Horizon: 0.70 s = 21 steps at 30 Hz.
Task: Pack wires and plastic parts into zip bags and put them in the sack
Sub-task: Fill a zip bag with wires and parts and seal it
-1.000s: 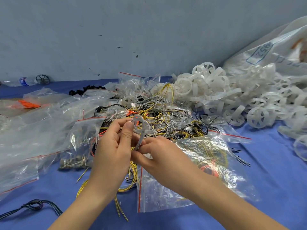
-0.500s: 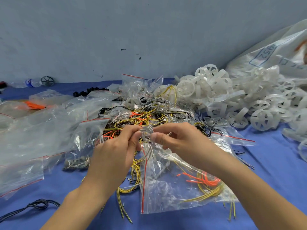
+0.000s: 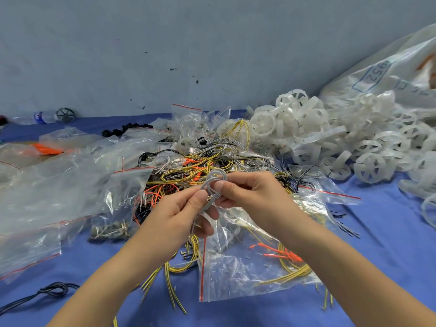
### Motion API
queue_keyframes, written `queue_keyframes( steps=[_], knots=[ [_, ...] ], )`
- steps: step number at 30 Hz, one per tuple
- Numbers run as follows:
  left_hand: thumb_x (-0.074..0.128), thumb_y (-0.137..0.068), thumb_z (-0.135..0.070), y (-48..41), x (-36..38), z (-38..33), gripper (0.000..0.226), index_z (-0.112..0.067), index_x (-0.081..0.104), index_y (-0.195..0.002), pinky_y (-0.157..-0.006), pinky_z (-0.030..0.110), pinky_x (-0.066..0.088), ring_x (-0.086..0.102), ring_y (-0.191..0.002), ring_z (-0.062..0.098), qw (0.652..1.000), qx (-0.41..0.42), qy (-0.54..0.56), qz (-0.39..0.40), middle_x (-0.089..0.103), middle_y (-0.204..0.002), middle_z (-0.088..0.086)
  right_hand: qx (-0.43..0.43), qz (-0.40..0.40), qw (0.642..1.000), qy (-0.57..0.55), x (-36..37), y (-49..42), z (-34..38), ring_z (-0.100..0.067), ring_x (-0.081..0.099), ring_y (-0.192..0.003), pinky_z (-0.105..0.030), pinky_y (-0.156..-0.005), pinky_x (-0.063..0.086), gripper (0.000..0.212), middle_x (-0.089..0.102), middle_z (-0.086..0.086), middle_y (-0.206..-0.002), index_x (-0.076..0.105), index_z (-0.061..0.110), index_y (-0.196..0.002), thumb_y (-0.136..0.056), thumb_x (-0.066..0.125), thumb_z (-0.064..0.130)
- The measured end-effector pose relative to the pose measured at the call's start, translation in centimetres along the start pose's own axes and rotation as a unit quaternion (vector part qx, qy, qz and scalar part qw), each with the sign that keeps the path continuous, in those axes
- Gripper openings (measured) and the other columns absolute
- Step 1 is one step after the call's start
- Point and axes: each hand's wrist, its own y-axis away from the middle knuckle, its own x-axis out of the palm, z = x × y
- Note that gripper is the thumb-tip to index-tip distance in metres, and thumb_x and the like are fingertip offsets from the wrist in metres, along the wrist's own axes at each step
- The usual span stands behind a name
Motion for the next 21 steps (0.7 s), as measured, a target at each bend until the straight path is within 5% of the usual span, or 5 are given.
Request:
queue_keyframes(
  steps=[5, 10, 13, 17, 21],
  knots=[
    [0.051, -0.086, -0.041, -0.1, -1.7, 0.2, 0.038, -0.007, 0.068, -0.090, -0.057, 0.021, 0.047, 0.061, -0.058, 0.017, 0.996, -0.004, -0.078, 0.032, 0.062, -0.070, -0.004, 0.010, 0.022, 1.000, 0.009, 0.0, -0.1, -0.2, -0.005, 0.066, -0.070, -0.019, -0.071, 0.055, 0.014, 0.071, -0.006, -0.074, 0.076, 0.008, -0.093, -0.094, 0.063, 0.012],
    [0.044, -0.092, -0.047, 0.3, -2.4, 0.5, 0.032, -0.025, 0.062, -0.077, -0.071, 0.054, 0.051, 0.056, -0.066, 0.040, 0.982, -0.004, -0.183, 0.041, 0.055, -0.060, 0.000, 0.022, 0.037, 0.998, 0.041, 0.3, 0.1, -0.5, -0.008, 0.069, -0.073, -0.021, -0.072, 0.056, 0.017, 0.073, 0.001, -0.072, 0.076, 0.010, -0.092, -0.095, 0.063, 0.020],
    [0.042, -0.099, -0.041, 0.2, -3.4, 0.7, 0.030, -0.029, 0.065, -0.084, -0.068, 0.044, 0.050, 0.055, -0.056, 0.023, 0.972, -0.057, -0.225, 0.026, 0.052, -0.056, -0.001, 0.007, 0.002, 0.993, 0.119, 0.4, 0.3, -0.7, -0.007, 0.069, -0.076, -0.030, -0.074, 0.058, 0.021, 0.073, 0.007, -0.084, 0.072, 0.021, -0.108, -0.097, 0.058, 0.033],
    [0.038, -0.105, -0.023, 0.6, -5.7, 1.2, 0.031, -0.010, 0.057, -0.084, -0.053, 0.032, 0.047, 0.048, -0.045, 0.015, 0.956, -0.185, -0.224, 0.045, 0.047, -0.061, 0.002, -0.099, 0.018, 0.930, 0.354, 0.3, 1.0, -1.0, 0.003, 0.055, -0.096, -0.022, -0.084, 0.044, 0.028, 0.060, 0.016, -0.112, 0.060, 0.034, -0.123, -0.100, 0.049, 0.021],
    [0.037, -0.105, -0.025, 1.5, -5.6, 1.5, 0.030, -0.009, 0.054, -0.087, -0.039, 0.024, 0.040, 0.046, -0.040, 0.013, 0.927, -0.264, -0.228, 0.137, 0.052, -0.062, -0.003, -0.159, 0.142, 0.834, 0.510, 1.5, 1.6, -1.7, -0.017, 0.037, -0.128, -0.036, -0.102, 0.033, 0.040, 0.045, 0.007, -0.140, 0.062, 0.039, -0.119, -0.097, 0.049, 0.009]
  ],
)
